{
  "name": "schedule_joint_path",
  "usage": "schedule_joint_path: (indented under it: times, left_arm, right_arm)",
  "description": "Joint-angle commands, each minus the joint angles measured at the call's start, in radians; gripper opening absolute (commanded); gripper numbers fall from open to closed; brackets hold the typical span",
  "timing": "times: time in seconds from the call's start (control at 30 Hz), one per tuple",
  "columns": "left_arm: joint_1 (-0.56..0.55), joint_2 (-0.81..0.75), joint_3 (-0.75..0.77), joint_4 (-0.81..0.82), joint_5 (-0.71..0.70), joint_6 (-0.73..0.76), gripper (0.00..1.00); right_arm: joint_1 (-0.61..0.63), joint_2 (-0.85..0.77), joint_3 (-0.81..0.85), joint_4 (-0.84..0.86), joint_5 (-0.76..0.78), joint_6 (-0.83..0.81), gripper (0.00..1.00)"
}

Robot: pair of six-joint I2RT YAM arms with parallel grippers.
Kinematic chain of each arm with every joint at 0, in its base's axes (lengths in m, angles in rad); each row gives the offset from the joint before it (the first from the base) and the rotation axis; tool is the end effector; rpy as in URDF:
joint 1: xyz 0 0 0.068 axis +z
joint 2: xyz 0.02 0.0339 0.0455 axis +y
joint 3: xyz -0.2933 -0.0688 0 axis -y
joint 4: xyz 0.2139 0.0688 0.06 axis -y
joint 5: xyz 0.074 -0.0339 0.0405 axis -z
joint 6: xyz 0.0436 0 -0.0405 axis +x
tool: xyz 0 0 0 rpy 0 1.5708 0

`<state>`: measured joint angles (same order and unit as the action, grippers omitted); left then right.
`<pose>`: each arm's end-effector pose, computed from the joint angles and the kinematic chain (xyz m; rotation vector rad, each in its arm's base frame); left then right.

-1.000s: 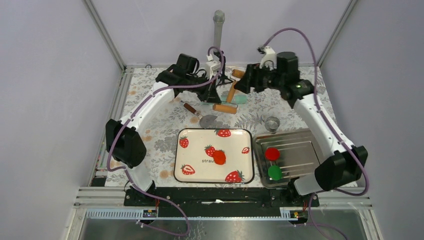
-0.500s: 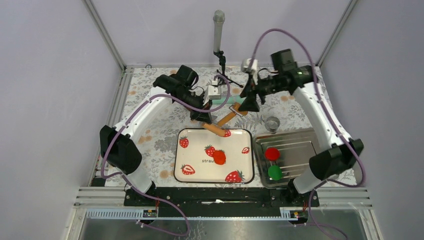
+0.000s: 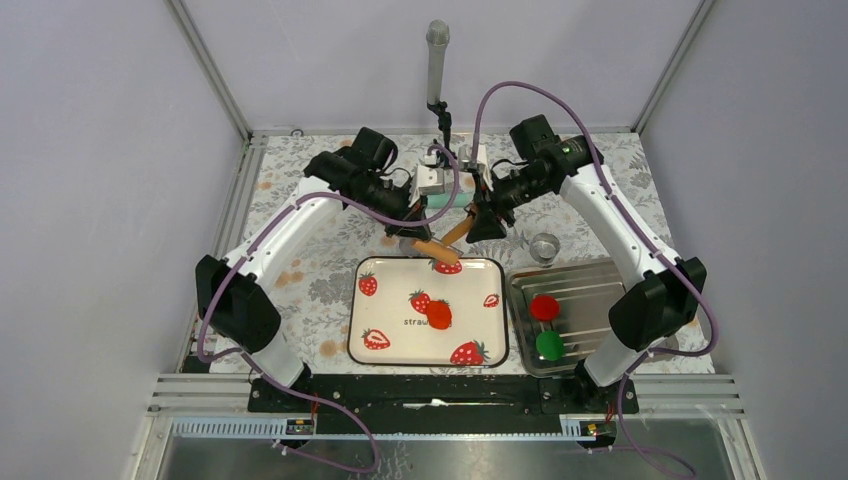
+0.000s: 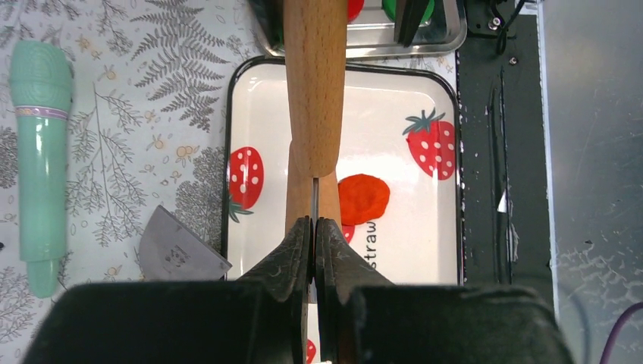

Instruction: Roll out the dumpling wrappers from the dough

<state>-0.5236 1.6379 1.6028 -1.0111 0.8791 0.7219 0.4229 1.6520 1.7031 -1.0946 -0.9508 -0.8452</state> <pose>0.2487 -0.1823 0.3705 1.6119 1.7360 -1.0373 0.2630 0.1573 0.3908 -1.5898 1.6326 1.0084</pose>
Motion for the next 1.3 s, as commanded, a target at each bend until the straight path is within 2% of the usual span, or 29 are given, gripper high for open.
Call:
schedule_joint_path:
  times: [0.0,0.13,0.2,0.27,0.33,0.4,0.47,0.67,0.77,0.9,0.93,1.0,1.13,1.2,1.27]
  left_arm:
    - [-0.001,-0.04,0.009,0.084,0.072,-0.016,0.0]
    - [-0.001,-0.023,0.012,0.085,0.053,-0.03,0.0]
    - [-0.001,-0.027,-0.007,0.126,0.031,-0.053,0.0]
    - [-0.001,-0.063,-0.071,0.242,-0.021,-0.111,0.28]
    - [0.0,-0.135,-0.189,0.434,-0.08,-0.187,0.5]
    - [0.0,-0.246,-0.33,0.657,-0.151,-0.267,0.62]
    - [-0.004,-0.323,-0.444,0.826,-0.196,-0.312,0.67]
    - [-0.113,-0.392,-0.578,1.024,-0.269,-0.273,0.68]
    - [-0.164,-0.348,-0.566,1.053,-0.288,-0.288,0.68]
    - [-0.17,-0.356,-0.603,1.073,-0.5,-0.431,0.68]
    - [-0.168,-0.372,-0.623,1.057,-0.615,-0.471,0.68]
    - [-0.151,-0.395,-0.659,0.992,-0.723,-0.521,0.68]
    - [-0.133,-0.407,-0.704,0.902,-0.656,-0.446,0.65]
    - [-0.126,-0.363,-0.664,0.819,-0.523,-0.304,0.65]
    - [-0.126,-0.275,-0.57,0.646,-0.42,-0.113,0.59]
  right_arm:
    - [0.01,-0.03,-0.006,-0.032,0.014,0.009,0.5]
    - [0.01,-0.007,0.03,-0.02,0.013,0.093,0.23]
    - [0.01,-0.006,0.03,0.023,0.006,0.186,0.03]
    - [0.009,-0.019,-0.004,0.106,0.011,0.328,0.0]
    - [0.001,-0.039,-0.049,0.172,0.028,0.468,0.0]
    - [-0.014,-0.05,-0.091,0.235,0.087,0.649,0.0]
    - [-0.049,-0.058,-0.147,0.282,0.118,0.809,0.0]
    - [-0.146,-0.079,-0.312,0.431,0.026,1.151,0.0]
    - [-0.151,-0.079,-0.339,0.443,0.017,1.153,0.0]
    - [-0.175,-0.1,-0.363,0.403,0.1,1.115,0.0]
    - [-0.182,-0.112,-0.375,0.396,0.132,1.104,0.0]
    - [-0.21,-0.148,-0.404,0.396,0.187,1.095,0.0]
    - [-0.314,-0.206,-0.45,0.39,0.172,1.113,0.0]
    - [-0.367,-0.236,-0.439,0.362,0.184,1.097,0.0]
    - [-0.406,-0.269,-0.416,0.337,0.211,1.067,0.0]
